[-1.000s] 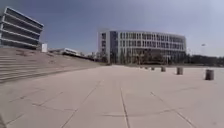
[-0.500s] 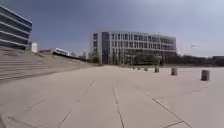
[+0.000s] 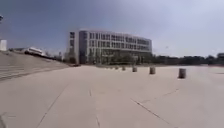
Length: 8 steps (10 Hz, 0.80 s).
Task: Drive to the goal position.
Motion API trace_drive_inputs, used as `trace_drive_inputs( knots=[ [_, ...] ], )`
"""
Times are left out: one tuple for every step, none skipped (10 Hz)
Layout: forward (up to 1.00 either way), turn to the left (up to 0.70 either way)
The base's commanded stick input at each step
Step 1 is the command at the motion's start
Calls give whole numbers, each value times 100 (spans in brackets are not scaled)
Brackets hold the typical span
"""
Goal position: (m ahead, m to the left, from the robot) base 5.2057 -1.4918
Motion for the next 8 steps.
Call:
trace_drive_inputs(
  knots=[
    [70,-35],
    [70,-35],
    [70,-35],
    [70,-35],
    [70,-35],
    [70,-35],
    [70,-35],
    [70,-35]
  ],
)
